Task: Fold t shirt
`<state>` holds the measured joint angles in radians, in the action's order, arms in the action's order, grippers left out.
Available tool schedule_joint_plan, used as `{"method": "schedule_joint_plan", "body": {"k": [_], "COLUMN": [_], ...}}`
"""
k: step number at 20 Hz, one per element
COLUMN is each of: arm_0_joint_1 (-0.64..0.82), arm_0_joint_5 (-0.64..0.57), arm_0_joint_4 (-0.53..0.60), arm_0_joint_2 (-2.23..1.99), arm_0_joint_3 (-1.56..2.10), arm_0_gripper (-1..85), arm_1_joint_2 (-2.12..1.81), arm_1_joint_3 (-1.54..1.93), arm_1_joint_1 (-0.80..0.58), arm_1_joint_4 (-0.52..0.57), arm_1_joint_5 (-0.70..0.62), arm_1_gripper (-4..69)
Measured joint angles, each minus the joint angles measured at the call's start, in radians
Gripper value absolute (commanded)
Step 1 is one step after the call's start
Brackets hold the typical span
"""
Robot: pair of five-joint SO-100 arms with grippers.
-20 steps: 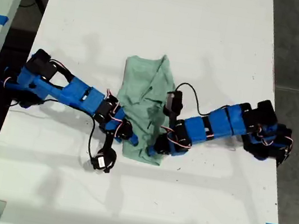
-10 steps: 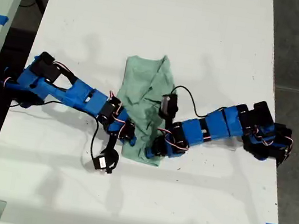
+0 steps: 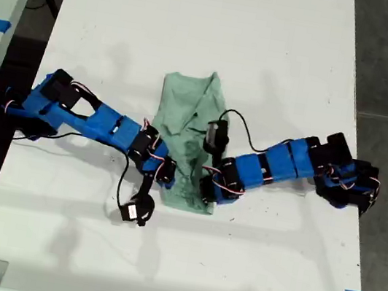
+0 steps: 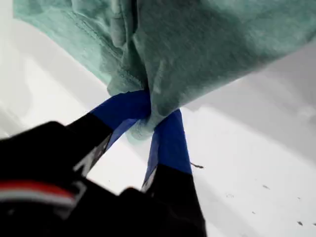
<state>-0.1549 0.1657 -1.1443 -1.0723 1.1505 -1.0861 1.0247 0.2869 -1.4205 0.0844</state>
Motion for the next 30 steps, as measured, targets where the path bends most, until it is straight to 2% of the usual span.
{"method": "schedule_joint_plan", "body": {"k": [3,7,11,16,19,25,26,27,28,29,30], "arm_0_joint_1": [-0.002,0.035,0.156,0.394,0.495,0.571,0.588,0.603,0.617,0.626,0.634], "arm_0_joint_5": [-0.012,-0.054,-0.127,-0.242,-0.29,-0.347,-0.364,-0.376,-0.396,-0.426,-0.468], "arm_0_joint_4": [-0.029,-0.115,-0.216,-0.33,-0.348,-0.359,-0.359,-0.356,-0.354,-0.354,-0.364], "arm_0_joint_2": [-0.021,-0.129,-0.285,-0.382,-0.365,-0.17,-0.14,-0.098,-0.064,-0.038,-0.032], "arm_0_joint_3": [-0.089,-0.12,-0.12,-0.12,-0.12,-0.08,-0.063,-0.063,-0.061,-0.061,-0.061], "arm_0_gripper": [-0.2,-0.2,-0.2,-0.2,-0.2,0.1,15.2,39.8,41.4,38.1,34.6], "arm_1_joint_2": [-0.044,-0.184,-0.353,-0.41,-0.373,-0.133,-0.097,-0.072,-0.057,-0.055,-0.055], "arm_1_joint_3": [-0.006,-0.006,-0.003,0.012,0.014,0.014,0.014,0.012,0.014,0.014,0.012], "arm_1_joint_1": [-0.015,-0.146,-0.322,-0.578,-0.689,-0.787,-0.802,-0.815,-0.825,-0.838,-0.851], "arm_1_joint_4": [-0.058,-0.066,-0.101,-0.123,-0.072,0.041,0.048,0.052,0.051,0.034,0.012], "arm_1_joint_5": [-0.052,-0.233,-0.405,-0.62,-0.718,-0.808,-0.821,-0.834,-0.848,-0.861,-0.873], "arm_1_gripper": [1.1,1.2,1.2,1.3,1.3,1.2,1.7,16.2,39.0,54.8,54.3]}}
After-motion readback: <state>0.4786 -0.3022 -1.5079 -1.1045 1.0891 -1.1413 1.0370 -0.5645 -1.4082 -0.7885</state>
